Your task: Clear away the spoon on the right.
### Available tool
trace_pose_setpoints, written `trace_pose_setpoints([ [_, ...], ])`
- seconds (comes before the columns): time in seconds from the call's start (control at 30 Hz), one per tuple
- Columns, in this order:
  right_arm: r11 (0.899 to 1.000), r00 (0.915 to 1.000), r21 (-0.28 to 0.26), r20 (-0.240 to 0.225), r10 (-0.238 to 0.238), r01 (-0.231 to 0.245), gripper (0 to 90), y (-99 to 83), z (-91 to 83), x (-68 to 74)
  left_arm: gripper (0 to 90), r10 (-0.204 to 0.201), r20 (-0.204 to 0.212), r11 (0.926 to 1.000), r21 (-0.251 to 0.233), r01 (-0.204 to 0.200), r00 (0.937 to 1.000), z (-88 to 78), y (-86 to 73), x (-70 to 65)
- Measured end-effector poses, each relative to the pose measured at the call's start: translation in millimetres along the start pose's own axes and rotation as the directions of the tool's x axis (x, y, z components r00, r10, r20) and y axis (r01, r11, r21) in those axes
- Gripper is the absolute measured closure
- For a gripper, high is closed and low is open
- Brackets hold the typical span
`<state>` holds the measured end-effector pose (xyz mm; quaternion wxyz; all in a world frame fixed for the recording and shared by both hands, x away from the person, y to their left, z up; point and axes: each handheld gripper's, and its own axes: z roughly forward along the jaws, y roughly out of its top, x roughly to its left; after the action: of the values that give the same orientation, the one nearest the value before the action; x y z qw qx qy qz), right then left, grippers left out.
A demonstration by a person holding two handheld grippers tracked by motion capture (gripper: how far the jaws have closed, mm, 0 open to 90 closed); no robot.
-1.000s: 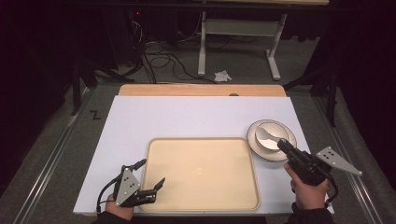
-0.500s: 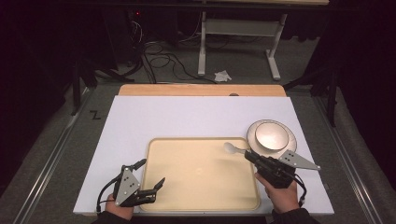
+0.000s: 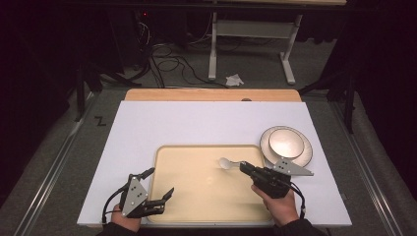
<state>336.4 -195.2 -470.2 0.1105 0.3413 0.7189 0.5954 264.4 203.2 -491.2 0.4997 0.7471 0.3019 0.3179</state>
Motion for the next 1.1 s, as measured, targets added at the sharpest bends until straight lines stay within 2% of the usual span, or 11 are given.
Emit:
trace_pose_setpoints([
  [0.3,1.0,0.9999,0.03,0.01,-0.005,0.004,87.2,-5.7,1.0,-0.8,15.8,-0.001,0.0,1.0,0.001,0.001,1.0,-0.1,-0.1,-0.1],
  [0.67,0.998,0.9998,0.065,0.019,-0.008,0.007,86.3,-12.4,-5.8,-3.2,15.8,-0.001,-0.002,1.0,0.001,0.001,1.0,-1.0,-0.1,0.3],
  [0.7,0.998,0.9997,0.069,0.023,-0.008,0.007,84.7,-12.4,-6.2,-3.5,15.8,-0.001,-0.002,1.0,0.001,0.001,1.0,-1.1,-0.1,0.3],
  [0.77,0.997,0.9998,0.076,0.018,-0.009,0.008,73.3,-12.0,-7.1,-4.8,15.8,-0.001,-0.002,1.0,0.0,0.001,1.0,-1.4,0.0,0.3],
  [0.83,0.998,0.9995,0.064,0.026,-0.015,0.013,66.7,-10.2,-9.2,-5.2,15.8,0.0,-0.001,1.0,0.001,0.0,1.0,-1.5,-0.1,0.3],
  [1.1,0.999,0.9987,0.049,0.047,-0.018,0.015,64.3,-7.4,-12.8,-7.9,15.8,0.0,0.001,1.0,0.003,0.0,1.0,-1.0,0.0,0.0],
])
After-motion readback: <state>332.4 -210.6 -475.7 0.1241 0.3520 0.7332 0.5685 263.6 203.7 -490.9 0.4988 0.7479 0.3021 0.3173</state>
